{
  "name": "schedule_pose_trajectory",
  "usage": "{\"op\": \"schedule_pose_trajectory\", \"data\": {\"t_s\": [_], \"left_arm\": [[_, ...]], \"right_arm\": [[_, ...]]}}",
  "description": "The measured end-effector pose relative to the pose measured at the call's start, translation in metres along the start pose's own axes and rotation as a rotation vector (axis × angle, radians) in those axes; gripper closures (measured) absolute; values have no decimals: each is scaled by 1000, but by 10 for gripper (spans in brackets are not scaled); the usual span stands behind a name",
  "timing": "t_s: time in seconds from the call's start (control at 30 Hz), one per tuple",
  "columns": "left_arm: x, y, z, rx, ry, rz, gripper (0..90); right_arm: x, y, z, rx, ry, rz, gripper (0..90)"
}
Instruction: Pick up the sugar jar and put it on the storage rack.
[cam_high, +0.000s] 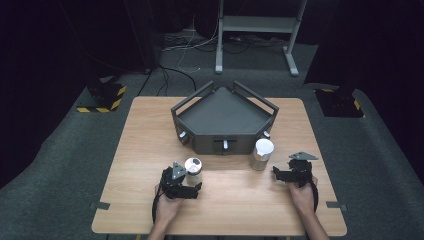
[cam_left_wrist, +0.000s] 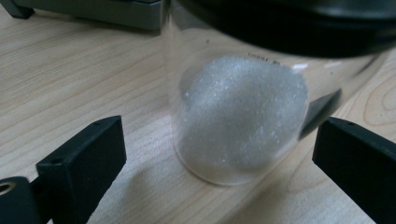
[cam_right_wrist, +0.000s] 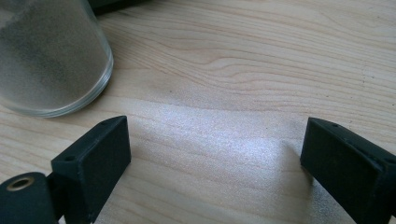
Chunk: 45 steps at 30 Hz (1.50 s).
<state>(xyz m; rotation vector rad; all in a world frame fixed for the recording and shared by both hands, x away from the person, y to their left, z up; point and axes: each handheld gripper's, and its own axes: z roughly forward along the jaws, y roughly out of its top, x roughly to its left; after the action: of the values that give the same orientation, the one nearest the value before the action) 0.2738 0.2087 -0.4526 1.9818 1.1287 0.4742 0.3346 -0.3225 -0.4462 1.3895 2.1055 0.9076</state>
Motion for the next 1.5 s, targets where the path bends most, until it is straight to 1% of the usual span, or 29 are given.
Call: {"op": "schedule_pose_trajectory", "data": {"t_s": [0.07,0.27,0.43,0.7,1.07,1.23,1.5], "left_arm": [[0,0,2,-10,-3,-6,44],[-1,0,3,-29,-6,-8,85],[-4,2,5,-40,-1,5,121],[-4,5,10,-32,0,6,164],[-6,6,12,-45,-7,18,252],[-7,7,12,-43,1,20,290],[-8,9,11,-39,3,33,301]], "right_arm": [[0,0,0,0,0,0,81],[0,0,0,1,0,1,81],[0,0,0,0,0,0,81],[0,0,0,0,0,0,81],[0,0,0,0,0,0,81],[0,0,0,0,0,0,81],[0,0,0,1,0,1,81]]}}
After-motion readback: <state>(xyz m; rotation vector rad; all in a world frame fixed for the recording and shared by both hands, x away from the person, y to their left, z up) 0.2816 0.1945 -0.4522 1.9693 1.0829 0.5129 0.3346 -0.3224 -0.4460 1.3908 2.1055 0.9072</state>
